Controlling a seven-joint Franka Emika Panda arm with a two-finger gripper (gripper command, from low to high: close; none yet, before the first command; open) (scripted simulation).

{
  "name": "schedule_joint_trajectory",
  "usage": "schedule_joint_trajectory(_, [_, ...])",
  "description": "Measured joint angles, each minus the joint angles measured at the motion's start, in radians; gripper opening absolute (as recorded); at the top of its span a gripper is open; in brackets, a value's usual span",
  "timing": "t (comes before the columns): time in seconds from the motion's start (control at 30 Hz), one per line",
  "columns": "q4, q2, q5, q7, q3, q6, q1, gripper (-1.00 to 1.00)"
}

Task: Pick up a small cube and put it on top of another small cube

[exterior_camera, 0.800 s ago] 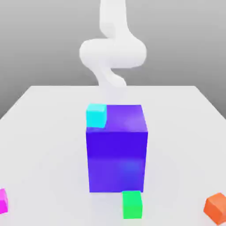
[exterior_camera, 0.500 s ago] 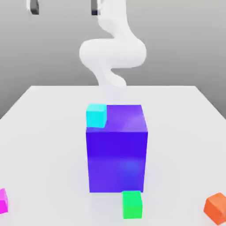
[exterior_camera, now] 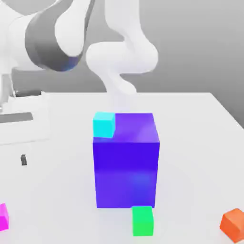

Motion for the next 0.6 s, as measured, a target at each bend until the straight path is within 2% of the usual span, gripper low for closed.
schedule_joint_trajectory(0.23, [0.012,0.238,0.026,-0.228,0.010,0.073,-0.131,0.00])
schedule_joint_trajectory(0.37, [0.045,0.381,0.096,-0.302,0.091,0.168,-0.209,0.00])
schedule_joint_trajectory(0.4, [0.051,0.403,0.109,-0.312,0.106,0.184,-0.222,-1.00])
schedule_joint_trajectory(0.6, [0.054,0.415,0.116,-0.318,0.113,0.190,-0.228,-1.00])
